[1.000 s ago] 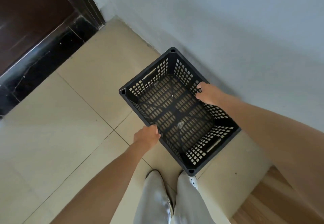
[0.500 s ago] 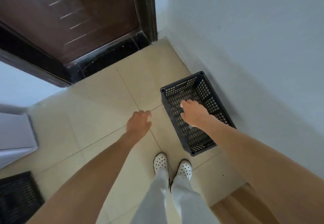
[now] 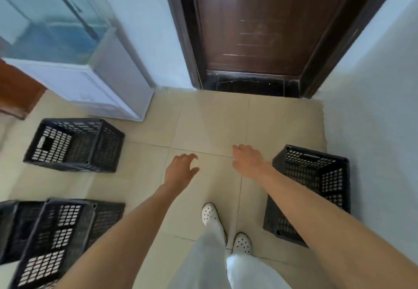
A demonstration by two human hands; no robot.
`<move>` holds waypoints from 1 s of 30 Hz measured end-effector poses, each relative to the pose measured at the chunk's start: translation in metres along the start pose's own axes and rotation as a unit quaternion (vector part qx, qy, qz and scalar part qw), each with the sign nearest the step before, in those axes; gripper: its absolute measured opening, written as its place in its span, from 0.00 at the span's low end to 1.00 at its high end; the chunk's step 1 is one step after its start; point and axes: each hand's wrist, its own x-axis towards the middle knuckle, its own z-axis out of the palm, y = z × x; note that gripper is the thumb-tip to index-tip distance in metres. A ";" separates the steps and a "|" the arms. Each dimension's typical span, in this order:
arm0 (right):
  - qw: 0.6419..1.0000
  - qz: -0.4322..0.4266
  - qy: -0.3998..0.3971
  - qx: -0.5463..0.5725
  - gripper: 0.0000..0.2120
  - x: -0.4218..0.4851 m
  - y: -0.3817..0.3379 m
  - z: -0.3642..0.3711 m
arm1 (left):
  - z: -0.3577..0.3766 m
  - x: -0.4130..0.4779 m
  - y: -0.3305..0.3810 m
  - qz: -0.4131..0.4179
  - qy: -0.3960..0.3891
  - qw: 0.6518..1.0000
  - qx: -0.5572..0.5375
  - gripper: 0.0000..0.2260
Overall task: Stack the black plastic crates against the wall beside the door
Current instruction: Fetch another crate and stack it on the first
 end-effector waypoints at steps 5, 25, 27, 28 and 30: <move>0.992 -0.104 -0.009 -0.073 0.19 0.009 -0.101 0.007 | -0.013 -0.070 -0.087 -0.106 0.030 0.993 -0.040 0.18; 0.925 -0.335 -0.144 -0.109 0.11 -0.055 -0.610 0.199 | -0.009 -0.401 -0.493 -0.381 0.133 0.901 -0.156 0.15; 0.922 -0.333 -0.163 -0.112 0.10 -0.056 -0.639 0.221 | -0.004 -0.413 -0.531 -0.388 0.122 0.901 -0.150 0.15; 0.920 -0.331 -0.172 -0.118 0.10 -0.054 -0.649 0.231 | -0.002 -0.416 -0.548 -0.390 0.115 0.901 -0.150 0.15; 0.918 -0.324 -0.185 -0.135 0.10 -0.044 -0.665 0.248 | 0.001 -0.417 -0.579 -0.397 0.104 0.899 -0.153 0.15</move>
